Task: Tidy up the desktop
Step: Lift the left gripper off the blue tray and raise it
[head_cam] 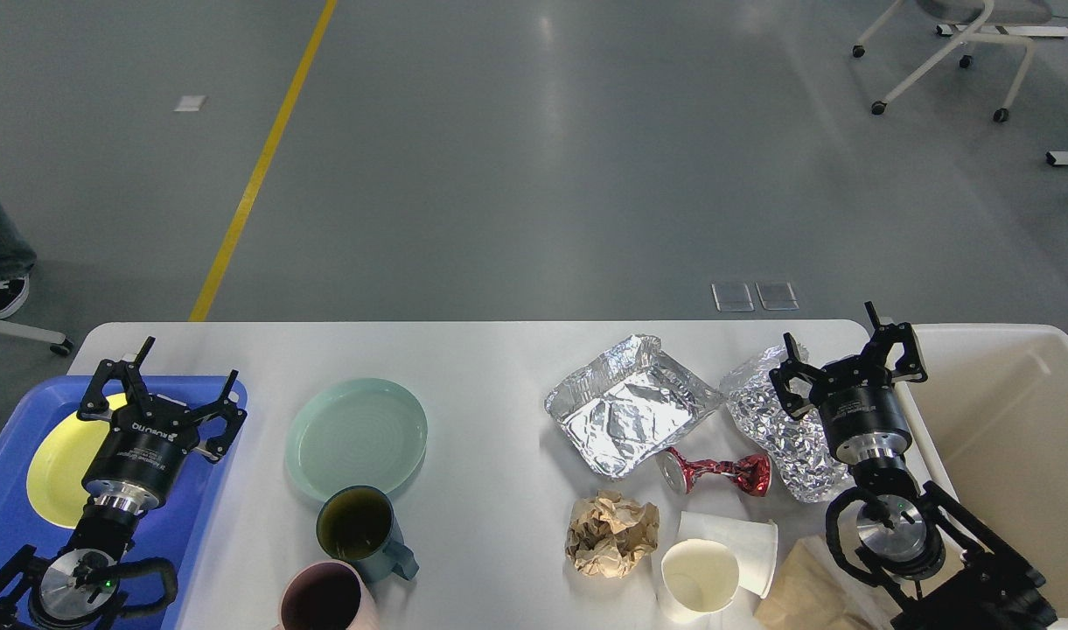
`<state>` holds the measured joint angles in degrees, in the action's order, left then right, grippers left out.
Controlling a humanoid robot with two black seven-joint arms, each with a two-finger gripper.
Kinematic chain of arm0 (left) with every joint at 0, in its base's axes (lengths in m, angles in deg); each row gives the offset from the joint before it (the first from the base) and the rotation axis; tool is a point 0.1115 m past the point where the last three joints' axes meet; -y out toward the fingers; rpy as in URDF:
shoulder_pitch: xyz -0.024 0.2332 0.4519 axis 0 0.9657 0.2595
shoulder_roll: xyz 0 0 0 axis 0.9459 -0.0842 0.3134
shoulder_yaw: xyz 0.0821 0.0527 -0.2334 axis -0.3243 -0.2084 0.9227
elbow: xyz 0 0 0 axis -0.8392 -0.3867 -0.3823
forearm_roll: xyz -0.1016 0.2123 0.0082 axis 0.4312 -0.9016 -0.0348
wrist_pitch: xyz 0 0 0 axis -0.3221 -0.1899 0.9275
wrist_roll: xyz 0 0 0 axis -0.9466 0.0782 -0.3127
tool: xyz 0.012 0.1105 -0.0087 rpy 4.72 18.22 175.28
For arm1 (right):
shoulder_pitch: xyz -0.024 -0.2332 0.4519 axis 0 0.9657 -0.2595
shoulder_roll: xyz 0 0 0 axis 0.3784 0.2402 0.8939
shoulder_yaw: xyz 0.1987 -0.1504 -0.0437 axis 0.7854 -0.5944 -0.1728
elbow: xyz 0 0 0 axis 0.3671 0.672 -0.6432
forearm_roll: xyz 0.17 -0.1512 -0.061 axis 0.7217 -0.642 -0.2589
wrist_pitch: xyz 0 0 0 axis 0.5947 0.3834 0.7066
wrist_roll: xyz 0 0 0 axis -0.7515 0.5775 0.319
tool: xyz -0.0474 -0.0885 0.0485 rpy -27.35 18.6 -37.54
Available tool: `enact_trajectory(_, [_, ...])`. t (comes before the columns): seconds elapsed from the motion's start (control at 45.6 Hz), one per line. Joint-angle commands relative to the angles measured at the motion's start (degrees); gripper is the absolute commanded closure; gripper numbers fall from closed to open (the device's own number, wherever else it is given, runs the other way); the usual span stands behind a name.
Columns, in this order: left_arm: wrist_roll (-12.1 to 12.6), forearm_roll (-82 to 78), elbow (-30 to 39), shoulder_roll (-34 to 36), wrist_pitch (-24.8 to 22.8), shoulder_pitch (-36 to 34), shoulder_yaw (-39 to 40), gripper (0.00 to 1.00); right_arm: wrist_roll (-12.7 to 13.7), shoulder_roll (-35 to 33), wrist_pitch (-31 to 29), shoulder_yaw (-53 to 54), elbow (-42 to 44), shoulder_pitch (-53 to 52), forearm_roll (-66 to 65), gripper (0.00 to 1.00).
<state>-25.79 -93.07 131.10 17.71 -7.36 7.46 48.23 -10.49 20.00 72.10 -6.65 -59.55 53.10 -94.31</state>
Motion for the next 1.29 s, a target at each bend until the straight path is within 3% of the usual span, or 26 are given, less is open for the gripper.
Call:
enact_trajectory(0.0, [-0.44,-0.08,0.08,0.03,-0.08,0.76,0.1,0.03,-0.03,0.0,0.0,0.01,0.0,-0.01,0.0,0.0])
enact_trajectory(0.351, [-0.79,0.09,0.17,4.33,-0.17,0.58,-0.69,0.03,-0.03,0.0,0.0,0.01,0.0,-0.01,0.0,0.0])
enact_trajectory(0.482, [-0.97,0.09,0.44,10.3,-0.17,0.14,-3.15,0.03,-0.03,0.0,0.0,0.01,0.0,-0.01,0.0,0.0])
enact_trajectory(0.591, [-1.06,-0.08,0.35,16.54,-0.17,-1.08,-9.82,0.03,-0.03,0.0,0.0,0.01,0.0,-0.01,0.0,0.0])
enact_trajectory(0.767, [-0.97,-0.44,0.26,27.96,-0.87,-12.14,-34.67,0.03,-0.03,0.0,0.0,0.01,0.0,-0.01,0.0,0.0])
enact_trajectory(0.942, [-1.14,-0.52,0.35,33.95,-1.48,-34.72,-69.73,0.03,-0.03,0.0,0.0,0.01,0.0,-0.01,0.0,0.0])
enact_trajectory(1.117, [-1.23,0.09,0.35,32.99,-1.48,-58.8,-104.36,0.03,0.05,0.0,0.0,0.01,0.0,-0.01,0.0,0.0])
enact_trajectory(1.271, [-0.53,-0.52,0.79,29.56,-1.22,-67.87,-115.46,0.03,0.06,0.0,0.0,-0.08,0.0,-0.01,0.0,0.0])
